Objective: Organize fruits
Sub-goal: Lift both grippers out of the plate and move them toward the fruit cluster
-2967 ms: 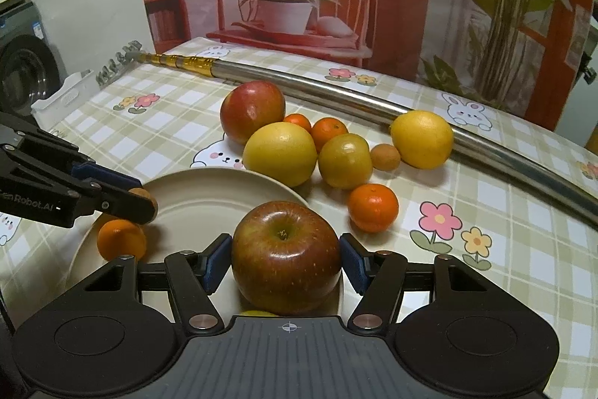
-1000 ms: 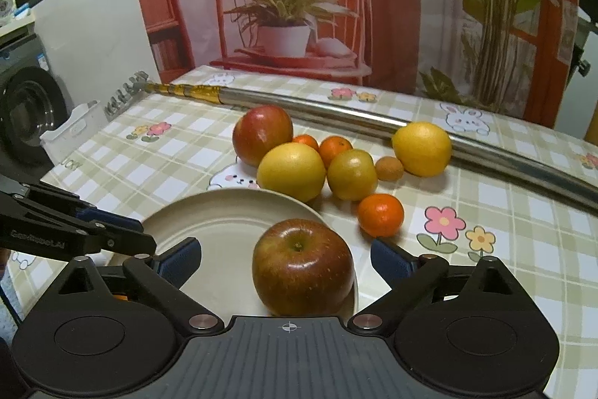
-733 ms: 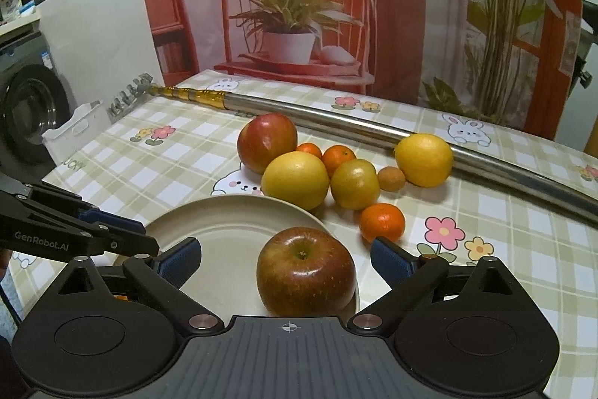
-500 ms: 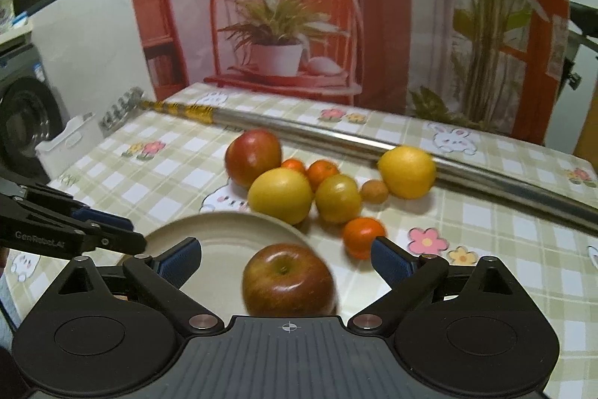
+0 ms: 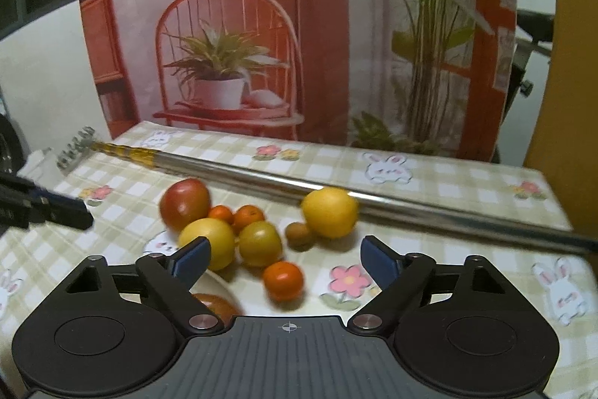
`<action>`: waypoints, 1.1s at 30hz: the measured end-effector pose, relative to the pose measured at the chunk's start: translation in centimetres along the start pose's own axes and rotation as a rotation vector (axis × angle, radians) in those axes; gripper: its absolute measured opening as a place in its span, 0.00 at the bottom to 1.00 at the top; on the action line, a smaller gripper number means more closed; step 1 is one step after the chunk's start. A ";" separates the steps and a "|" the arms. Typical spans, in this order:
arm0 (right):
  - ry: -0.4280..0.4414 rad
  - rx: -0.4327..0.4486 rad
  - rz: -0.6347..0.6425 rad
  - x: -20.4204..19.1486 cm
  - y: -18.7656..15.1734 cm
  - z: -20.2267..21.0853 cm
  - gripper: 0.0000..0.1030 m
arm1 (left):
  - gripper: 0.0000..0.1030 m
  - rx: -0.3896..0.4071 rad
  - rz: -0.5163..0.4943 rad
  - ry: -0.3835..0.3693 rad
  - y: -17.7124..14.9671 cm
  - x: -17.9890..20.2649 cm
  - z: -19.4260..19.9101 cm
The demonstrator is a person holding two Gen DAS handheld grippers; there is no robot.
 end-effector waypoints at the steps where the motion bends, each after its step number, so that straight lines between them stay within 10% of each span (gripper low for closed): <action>1: 0.003 0.003 -0.007 0.2 0.3 0.0 0.79 | 0.29 0.010 -0.011 0.001 0.6 0.0 0.0; 33: -0.013 -0.049 -0.155 4.1 -1.5 -2.9 0.69 | 0.28 -0.216 0.132 -0.161 4.0 0.2 -12.9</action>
Point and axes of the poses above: each gripper's, at about its wrist camera, not at the fingertips, and z roughly against the way its jaws point, x to its right, y to its top, the point moved 3 cm from there along -z, roughly the way its jaws point, and after that the axes turned 2 degrees about x, right-handed, at the moved point
